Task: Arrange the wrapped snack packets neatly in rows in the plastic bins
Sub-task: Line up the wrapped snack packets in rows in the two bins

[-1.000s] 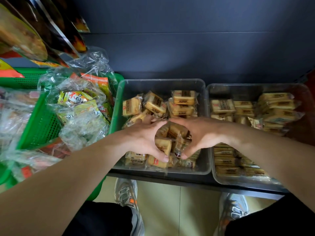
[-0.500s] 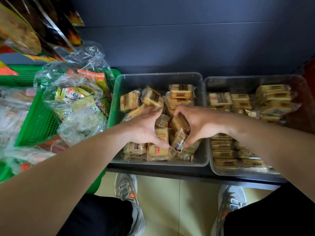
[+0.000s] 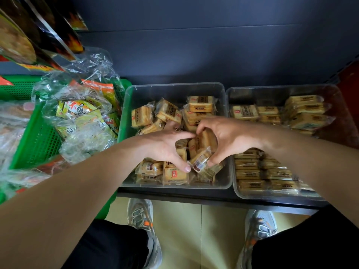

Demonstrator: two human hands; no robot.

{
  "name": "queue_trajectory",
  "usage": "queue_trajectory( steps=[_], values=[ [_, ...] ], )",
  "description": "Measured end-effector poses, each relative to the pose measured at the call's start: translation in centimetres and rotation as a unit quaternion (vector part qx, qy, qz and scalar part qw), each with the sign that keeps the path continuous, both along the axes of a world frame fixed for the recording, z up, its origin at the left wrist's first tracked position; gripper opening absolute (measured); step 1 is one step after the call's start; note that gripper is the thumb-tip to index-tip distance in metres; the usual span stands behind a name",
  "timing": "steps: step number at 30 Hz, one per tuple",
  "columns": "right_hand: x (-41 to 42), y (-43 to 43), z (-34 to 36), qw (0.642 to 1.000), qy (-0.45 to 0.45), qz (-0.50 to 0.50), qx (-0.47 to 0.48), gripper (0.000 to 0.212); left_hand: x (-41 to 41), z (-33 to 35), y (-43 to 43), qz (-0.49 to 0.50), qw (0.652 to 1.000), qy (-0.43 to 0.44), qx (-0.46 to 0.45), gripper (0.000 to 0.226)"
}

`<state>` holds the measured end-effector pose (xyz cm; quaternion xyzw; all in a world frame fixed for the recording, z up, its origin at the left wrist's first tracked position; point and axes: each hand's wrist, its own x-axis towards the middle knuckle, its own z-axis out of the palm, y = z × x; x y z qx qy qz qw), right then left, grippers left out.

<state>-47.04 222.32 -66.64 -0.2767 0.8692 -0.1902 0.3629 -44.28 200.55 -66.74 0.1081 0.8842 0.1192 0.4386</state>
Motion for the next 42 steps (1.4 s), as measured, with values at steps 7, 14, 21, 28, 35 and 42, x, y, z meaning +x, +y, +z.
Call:
queue_trajectory(
  steps=[7, 14, 21, 28, 35, 42],
  values=[
    [-1.5, 1.6, 1.5, 0.995, 0.074, -0.059, -0.026, 0.064, 0.9, 0.8, -0.5, 0.023, 0.999, 0.029, 0.028, 0.076],
    [-2.7, 2.1, 0.8, 0.960, 0.151, -0.206, -0.111, 0.047, 0.4, 3.1, -1.4, 0.077, 0.987, 0.126, 0.070, 0.047],
    [-2.5, 0.9, 0.1, 0.972, 0.136, -0.159, -0.104, 0.045, -1.3, 3.8, -4.4, 0.207, 0.934, 0.274, 0.102, 0.035],
    [-2.5, -0.4, -0.7, 0.960, 0.172, -0.173, -0.136, 0.051, -1.6, 2.3, -6.1, 0.246, 0.925, 0.288, -0.013, 0.038],
    [-2.1, 0.2, 0.1, 0.952, 0.249, -0.174, 0.034, 0.076, -0.5, 2.7, -4.8, 0.203, 0.932, 0.300, 0.006, 0.046],
    [-1.5, 0.1, 0.3, 0.972, 0.191, -0.127, 0.059, 0.062, 2.4, 2.1, 0.2, -0.010, 0.991, 0.124, 0.042, 0.046]
  ],
)
